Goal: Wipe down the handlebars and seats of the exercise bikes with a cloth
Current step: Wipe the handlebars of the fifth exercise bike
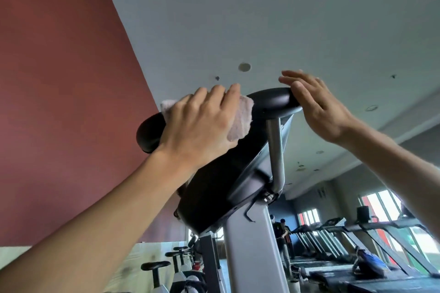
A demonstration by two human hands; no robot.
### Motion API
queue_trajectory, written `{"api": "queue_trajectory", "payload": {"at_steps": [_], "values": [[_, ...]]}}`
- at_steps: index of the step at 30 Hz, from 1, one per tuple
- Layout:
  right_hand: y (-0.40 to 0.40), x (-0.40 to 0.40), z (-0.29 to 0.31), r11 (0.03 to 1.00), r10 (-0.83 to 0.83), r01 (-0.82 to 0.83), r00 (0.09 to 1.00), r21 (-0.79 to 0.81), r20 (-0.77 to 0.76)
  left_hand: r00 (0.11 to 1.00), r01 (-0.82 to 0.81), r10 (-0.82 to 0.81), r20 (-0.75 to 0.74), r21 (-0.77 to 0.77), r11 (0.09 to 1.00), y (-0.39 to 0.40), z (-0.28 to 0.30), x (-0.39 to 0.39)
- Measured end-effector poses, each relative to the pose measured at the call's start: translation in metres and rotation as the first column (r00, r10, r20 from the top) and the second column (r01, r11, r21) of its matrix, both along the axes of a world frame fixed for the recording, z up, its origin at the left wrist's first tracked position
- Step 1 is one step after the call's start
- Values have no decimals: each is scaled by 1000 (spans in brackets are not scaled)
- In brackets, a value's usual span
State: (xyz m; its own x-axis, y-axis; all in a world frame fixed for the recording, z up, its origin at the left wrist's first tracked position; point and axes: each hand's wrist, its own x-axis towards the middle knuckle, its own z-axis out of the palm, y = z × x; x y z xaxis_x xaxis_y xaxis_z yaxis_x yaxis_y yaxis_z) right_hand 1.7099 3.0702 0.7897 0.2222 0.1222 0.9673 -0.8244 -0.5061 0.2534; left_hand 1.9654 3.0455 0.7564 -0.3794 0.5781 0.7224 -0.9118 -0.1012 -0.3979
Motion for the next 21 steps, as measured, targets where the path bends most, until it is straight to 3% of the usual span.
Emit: {"api": "queue_trajectory", "payload": {"at_steps": [4, 8, 11, 15, 21], "values": [[-4, 8, -2, 998, -24, 26, 999, -59, 40, 992, -32, 46, -118, 115, 993, 4, -3, -13], [-5, 17, -4, 992, -86, 93, 992, -82, 88, 993, -71, 89, -73, 222, 973, 19, 0, -26], [-5, 18, -2, 981, -126, 136, 989, -137, 80, 999, -8, 20, -33, 324, 946, 33, 4, -23], [2, 21, 2, 982, -144, 155, 984, -103, 107, 988, 150, -104, -111, 587, 796, 60, 12, -17], [10, 25, -5, 989, -134, 142, 979, -43, 155, 967, 252, -147, -207, 714, 653, 70, 13, -21]]}}
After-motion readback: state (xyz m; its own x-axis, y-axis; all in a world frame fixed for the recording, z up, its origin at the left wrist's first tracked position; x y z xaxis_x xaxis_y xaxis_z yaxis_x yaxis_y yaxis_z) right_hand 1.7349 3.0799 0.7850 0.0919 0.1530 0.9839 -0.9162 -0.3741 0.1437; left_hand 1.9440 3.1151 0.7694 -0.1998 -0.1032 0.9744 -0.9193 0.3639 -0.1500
